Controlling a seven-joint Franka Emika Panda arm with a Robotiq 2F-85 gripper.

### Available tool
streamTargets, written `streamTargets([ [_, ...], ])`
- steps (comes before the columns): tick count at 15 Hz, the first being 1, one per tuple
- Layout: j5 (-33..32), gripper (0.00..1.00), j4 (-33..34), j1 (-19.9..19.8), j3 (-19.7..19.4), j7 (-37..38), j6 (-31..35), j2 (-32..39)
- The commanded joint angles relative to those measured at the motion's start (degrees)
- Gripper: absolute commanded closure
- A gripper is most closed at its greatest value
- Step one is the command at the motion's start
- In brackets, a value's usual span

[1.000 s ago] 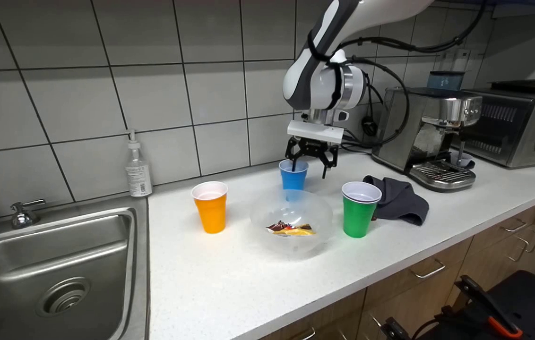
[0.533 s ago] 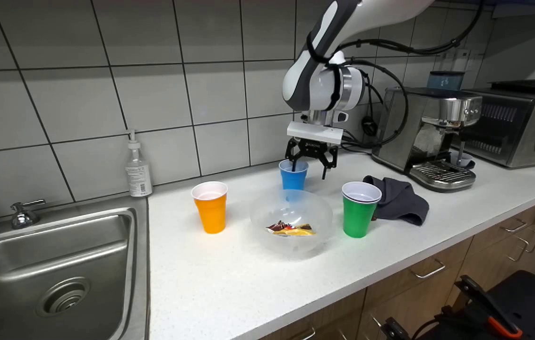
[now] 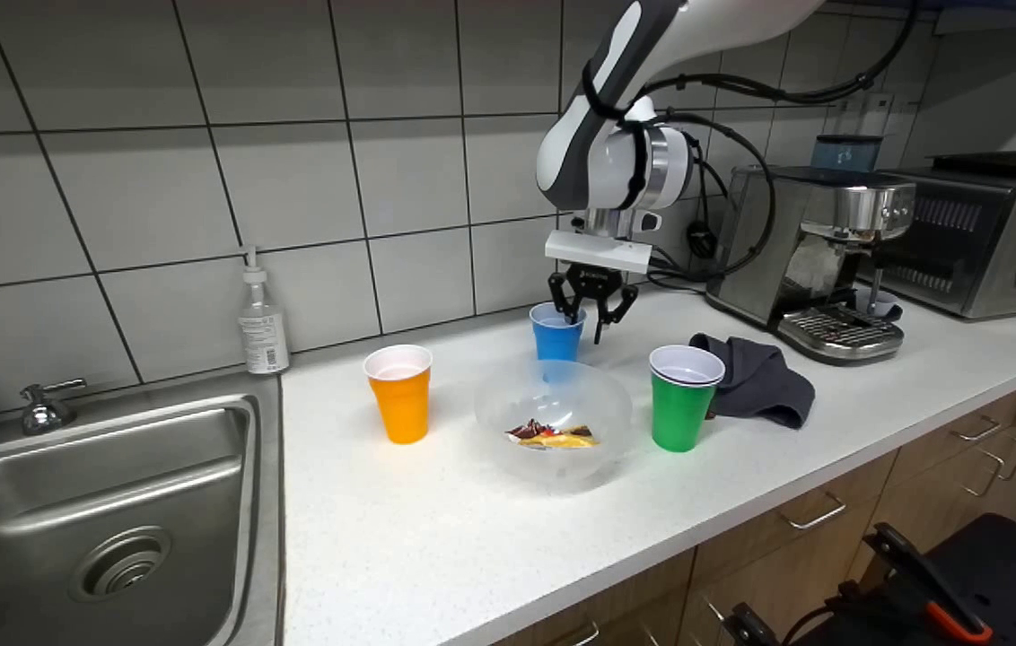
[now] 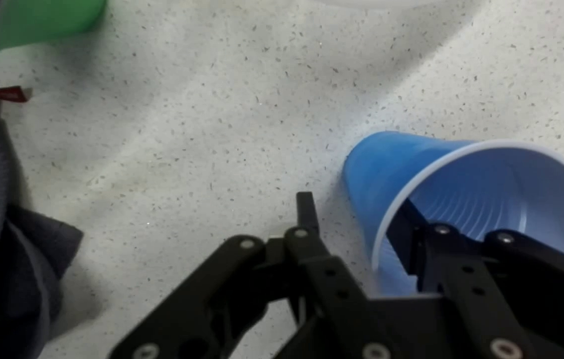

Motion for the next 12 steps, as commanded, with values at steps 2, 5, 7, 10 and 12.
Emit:
streamTargets([
  [2, -0.56, 0.97, 1.83, 0.17, -0.50, 0.59, -2.29, 0.27],
  [5, -0.53, 1.00, 1.92, 0.07, -0.49, 0.34, -2.24, 0.00],
  [7, -0.52, 0.99, 1.95, 0.01, -0.50, 0.17, -2.13, -0.12],
  [10, -0.34, 0.99, 1.29, -0.27, -0.45, -0.54, -1.84, -0.85],
  [12, 0.01, 0.99, 0.20, -0.73, -0.13, -1.84, -1.50, -2.07],
])
